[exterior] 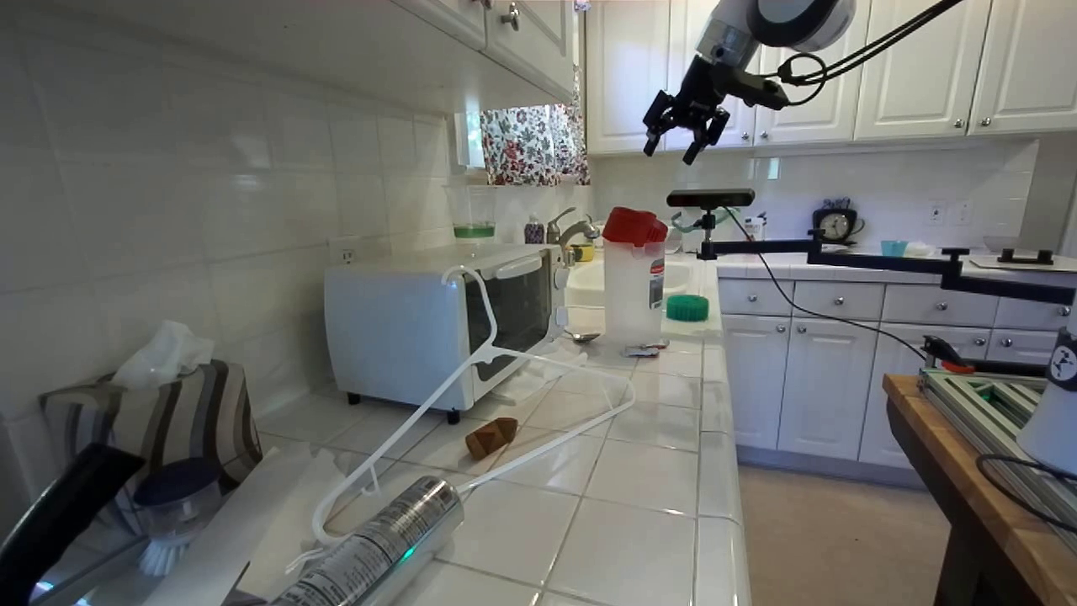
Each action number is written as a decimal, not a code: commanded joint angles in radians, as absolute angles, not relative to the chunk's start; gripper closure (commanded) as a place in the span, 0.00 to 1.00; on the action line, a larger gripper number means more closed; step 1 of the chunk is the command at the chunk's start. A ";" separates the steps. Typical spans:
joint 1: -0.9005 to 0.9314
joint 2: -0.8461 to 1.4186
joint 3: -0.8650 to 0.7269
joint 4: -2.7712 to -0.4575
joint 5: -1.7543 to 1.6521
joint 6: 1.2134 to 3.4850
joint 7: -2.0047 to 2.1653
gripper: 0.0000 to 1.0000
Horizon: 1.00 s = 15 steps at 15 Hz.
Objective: Remove the red lid from the clear jug then place the clear cup in the jug.
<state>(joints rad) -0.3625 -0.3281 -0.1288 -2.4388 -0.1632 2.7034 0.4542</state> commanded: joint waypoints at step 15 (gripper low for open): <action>-0.216 -0.182 -0.301 -2.409 0.265 2.820 0.083 0.00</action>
<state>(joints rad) -0.2539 -0.2125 -0.2704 -2.4322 0.1870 2.8132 0.1652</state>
